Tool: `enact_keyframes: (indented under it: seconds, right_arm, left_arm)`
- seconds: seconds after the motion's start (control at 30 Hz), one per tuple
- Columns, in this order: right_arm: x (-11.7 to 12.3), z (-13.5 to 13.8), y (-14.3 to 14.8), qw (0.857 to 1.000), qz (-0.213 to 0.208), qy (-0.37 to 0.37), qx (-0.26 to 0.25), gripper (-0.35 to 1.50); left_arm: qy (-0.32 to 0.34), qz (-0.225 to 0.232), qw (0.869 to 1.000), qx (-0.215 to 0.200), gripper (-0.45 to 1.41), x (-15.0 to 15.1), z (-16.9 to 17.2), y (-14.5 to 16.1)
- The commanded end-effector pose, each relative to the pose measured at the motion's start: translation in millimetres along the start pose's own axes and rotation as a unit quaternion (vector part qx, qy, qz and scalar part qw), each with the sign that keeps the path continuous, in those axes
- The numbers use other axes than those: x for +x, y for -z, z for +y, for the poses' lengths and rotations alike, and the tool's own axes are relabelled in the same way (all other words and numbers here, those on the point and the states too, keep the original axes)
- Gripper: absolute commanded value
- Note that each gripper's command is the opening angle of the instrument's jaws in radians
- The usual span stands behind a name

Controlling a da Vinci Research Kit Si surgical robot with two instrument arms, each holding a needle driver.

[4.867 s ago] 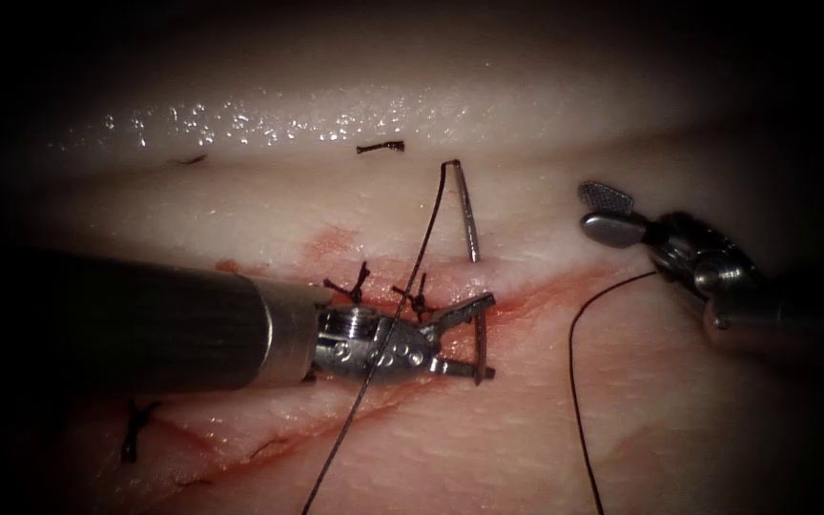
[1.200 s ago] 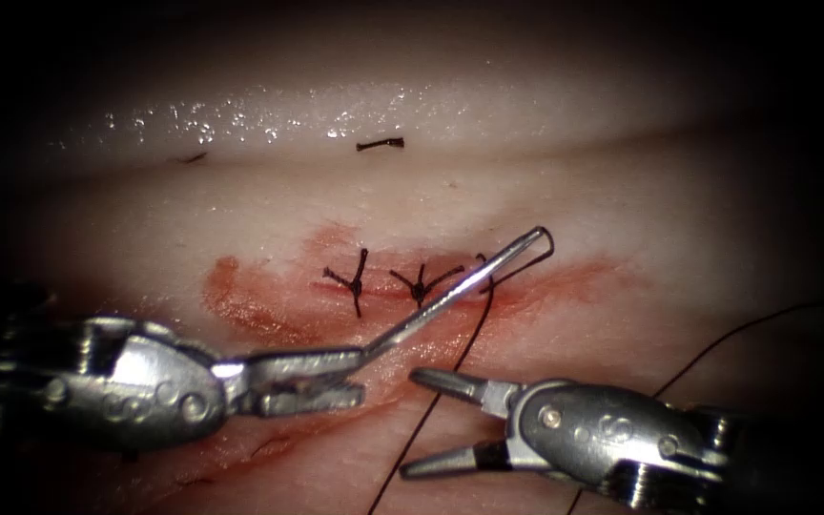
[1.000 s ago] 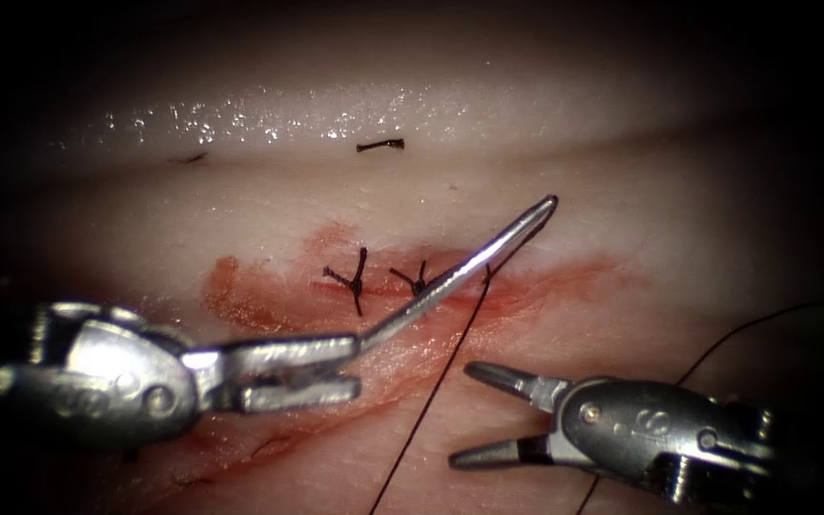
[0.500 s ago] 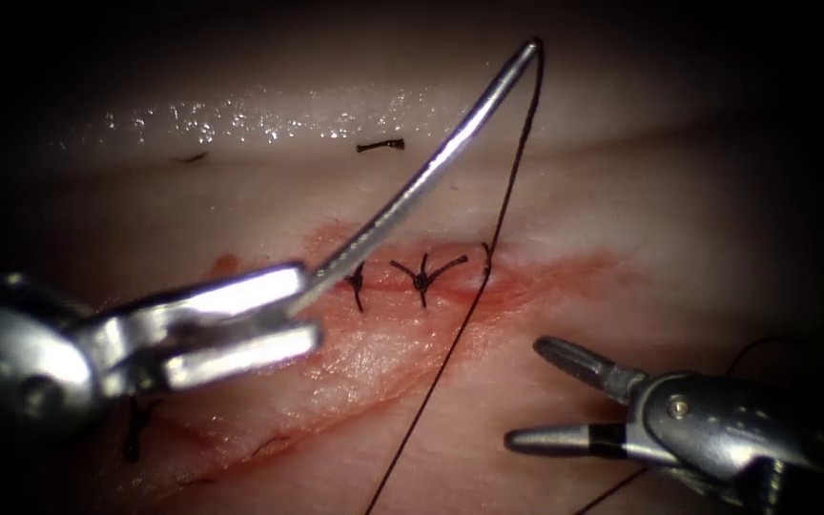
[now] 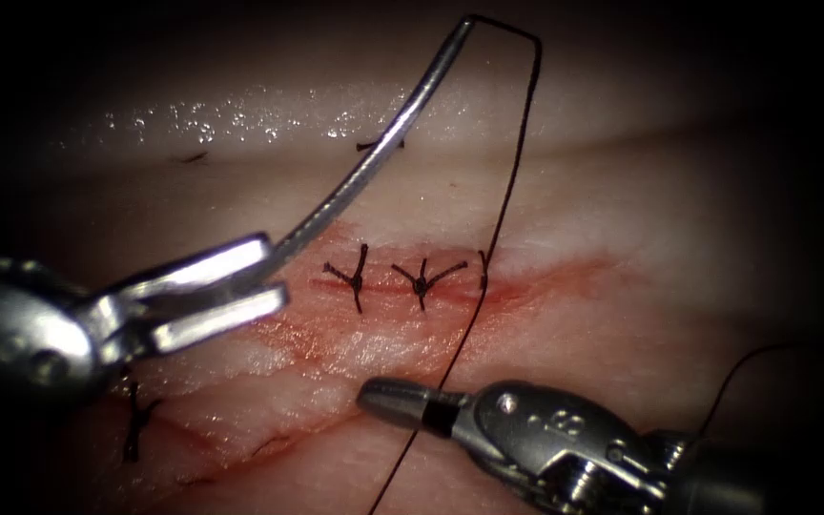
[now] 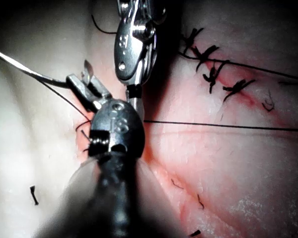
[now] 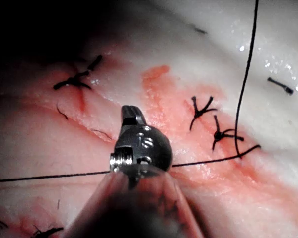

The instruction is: Wound Closure

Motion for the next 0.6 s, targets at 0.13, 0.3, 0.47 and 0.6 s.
enact_keyframes:
  seconds: [0.13,0.3,0.47,0.6]
  right_arm:
    - [-1.5,0.1,-4.9,0.99,-0.133,0.013,-0.042,-0.35]
    - [-5.6,1.8,-4.2,0.94,-0.318,0.053,-0.113,-0.35]
    - [-8.2,5.7,1.9,0.875,-0.417,0.083,-0.23,-0.35]
    - [-8.5,9.3,8.5,0.849,-0.431,0.084,-0.294,-0.35]
  left_arm:
    - [0.003,-0.001,1.0,-0.002,-0.45,-1.0,0.0,-0.4]
    - [0.004,-0.003,1.0,-0.004,-0.45,-0.8,-0.4,0.5]
    - [0.002,-0.006,1.0,-0.004,-0.45,-1.2,-0.5,1.6]
    - [-0.001,-0.009,1.0,-0.003,-0.45,-1.7,-0.2,2.6]
